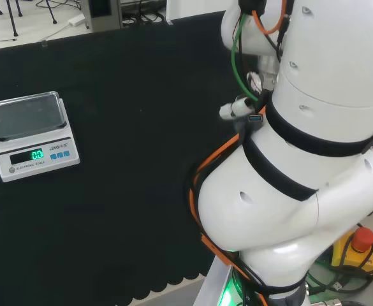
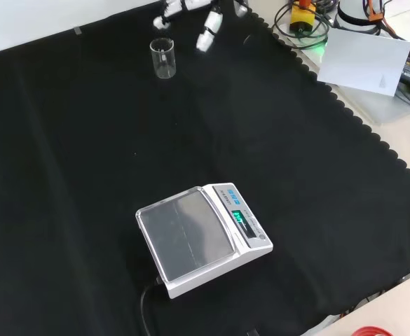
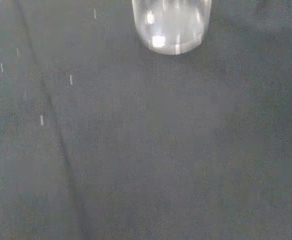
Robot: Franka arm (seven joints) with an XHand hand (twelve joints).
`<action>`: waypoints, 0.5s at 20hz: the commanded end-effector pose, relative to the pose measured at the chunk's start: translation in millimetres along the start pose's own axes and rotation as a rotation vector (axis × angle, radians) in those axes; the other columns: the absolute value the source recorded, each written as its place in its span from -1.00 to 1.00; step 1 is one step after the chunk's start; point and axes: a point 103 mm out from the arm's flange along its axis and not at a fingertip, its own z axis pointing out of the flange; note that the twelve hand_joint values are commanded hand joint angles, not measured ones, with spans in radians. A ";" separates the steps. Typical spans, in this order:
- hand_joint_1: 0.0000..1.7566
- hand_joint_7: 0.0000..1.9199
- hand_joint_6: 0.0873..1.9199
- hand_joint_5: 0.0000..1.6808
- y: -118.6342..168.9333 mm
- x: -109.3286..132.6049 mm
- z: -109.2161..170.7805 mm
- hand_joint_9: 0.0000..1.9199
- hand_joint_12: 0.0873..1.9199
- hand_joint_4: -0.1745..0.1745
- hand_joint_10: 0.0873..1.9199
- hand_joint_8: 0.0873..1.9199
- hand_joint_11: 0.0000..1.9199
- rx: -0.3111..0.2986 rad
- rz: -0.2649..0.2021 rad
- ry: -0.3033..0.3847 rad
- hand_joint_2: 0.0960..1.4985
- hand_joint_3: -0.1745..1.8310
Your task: Pick up the beaker.
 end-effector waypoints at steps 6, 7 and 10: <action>-0.41 -0.88 -1.00 -0.84 39.4 -0.4 -28.1 -0.81 0.51 0.07 -0.14 -0.35 -1.00 -0.047 0.005 -0.006 -0.07 -0.77; -0.41 -0.88 -1.00 -0.84 40.2 0.2 -25.0 -0.81 0.51 0.07 -0.14 -0.35 -1.00 -0.038 0.005 -0.001 -0.07 -0.77; -0.42 -0.88 -1.00 -0.84 41.9 1.7 -16.3 -0.81 0.51 0.08 -0.14 -0.35 -1.00 -0.015 0.006 -0.009 -0.07 -0.77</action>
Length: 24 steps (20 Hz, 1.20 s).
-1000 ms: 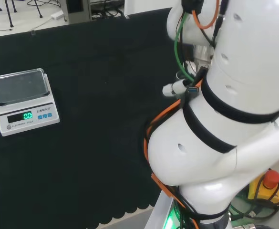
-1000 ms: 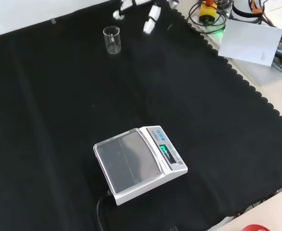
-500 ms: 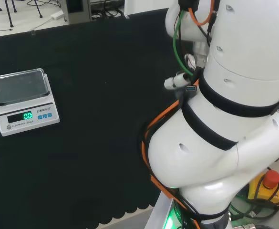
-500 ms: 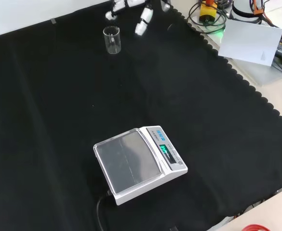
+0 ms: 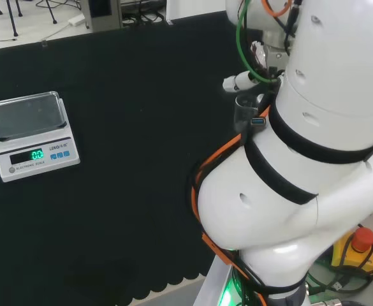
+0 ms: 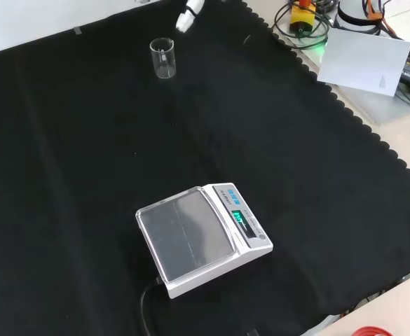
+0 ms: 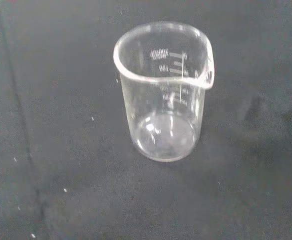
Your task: Pick up the beaker.
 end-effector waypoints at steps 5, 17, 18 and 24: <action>-0.43 -0.88 -1.00 -0.84 17.1 1.7 42.6 -0.82 0.51 0.10 -0.14 -0.35 -1.00 0.119 0.015 -0.010 -0.08 -0.78; -0.44 -0.88 -1.00 -0.85 33.1 -16.8 79.6 -0.82 0.50 0.11 -0.14 -0.35 -1.00 0.204 0.033 0.051 -0.08 -0.78; -0.44 -0.88 -1.00 -0.85 34.8 -19.3 80.7 -0.82 0.50 0.11 -0.14 -0.35 -1.00 0.204 0.037 0.036 -0.08 -0.78; -0.44 -0.83 -1.00 -0.82 44.3 -17.8 84.7 -0.79 0.51 0.13 -0.13 -0.33 -1.00 0.157 0.051 -0.021 -0.09 -0.78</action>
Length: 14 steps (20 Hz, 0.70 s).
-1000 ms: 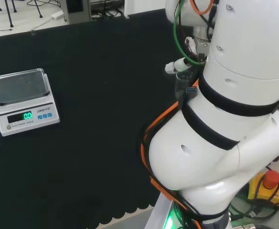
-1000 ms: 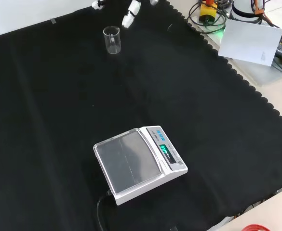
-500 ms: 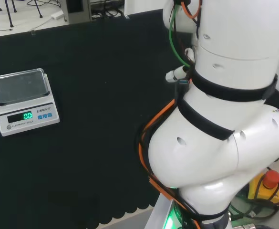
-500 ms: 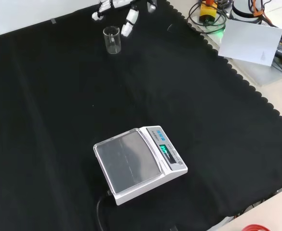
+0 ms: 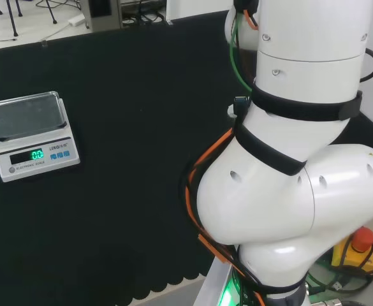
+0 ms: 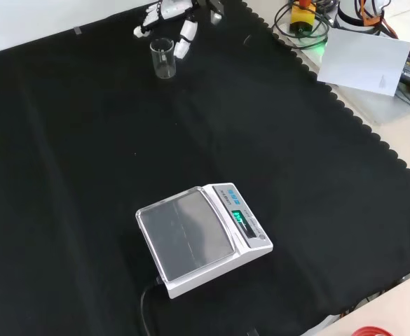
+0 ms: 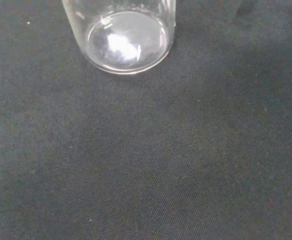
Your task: Pick up the beaker.
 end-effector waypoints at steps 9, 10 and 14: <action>-0.31 -0.68 -1.00 -0.63 21.0 22.3 16.7 -0.65 0.60 0.29 -0.17 -0.32 -1.00 0.027 -0.067 0.046 -0.06 -0.78; -0.30 -0.66 -1.00 -0.61 23.9 16.2 15.3 -0.64 0.61 0.29 -0.17 -0.32 -1.00 0.006 -0.032 0.022 -0.05 -0.78; -0.18 -0.51 -0.99 -0.48 29.3 11.7 18.6 -0.51 0.65 0.36 -0.24 -0.32 -0.96 -0.053 0.009 -0.032 -0.04 -0.76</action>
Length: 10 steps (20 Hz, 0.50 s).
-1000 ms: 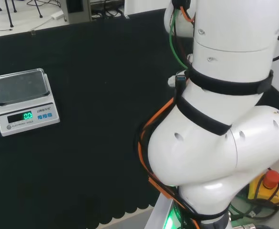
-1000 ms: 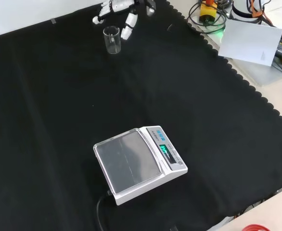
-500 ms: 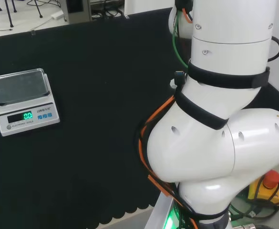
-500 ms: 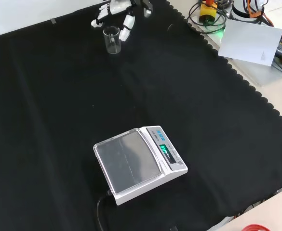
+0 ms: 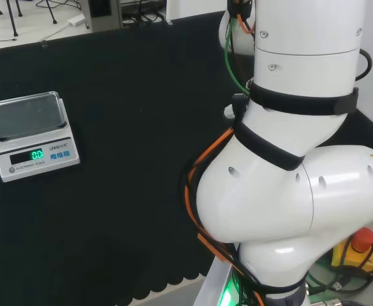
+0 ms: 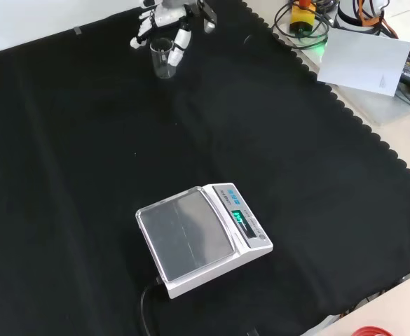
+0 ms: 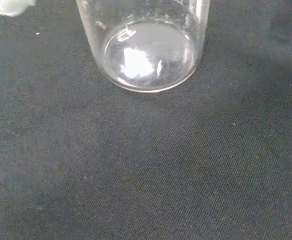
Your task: Pick up the beaker.
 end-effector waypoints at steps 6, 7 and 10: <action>0.01 -0.16 -0.30 -0.28 7.3 16.2 23.0 -0.08 0.44 0.60 -0.38 -0.28 -0.50 -0.099 0.094 -0.072 -0.10 -0.58; 0.03 -0.10 -0.21 -0.24 7.0 18.4 24.7 -0.01 0.38 0.64 -0.39 -0.27 -0.40 -0.119 0.104 -0.070 -0.14 -0.51; 0.07 0.03 -0.11 -0.11 6.6 21.3 26.1 0.16 0.26 0.76 -0.38 -0.24 -0.18 -0.167 0.122 -0.060 -0.24 -0.33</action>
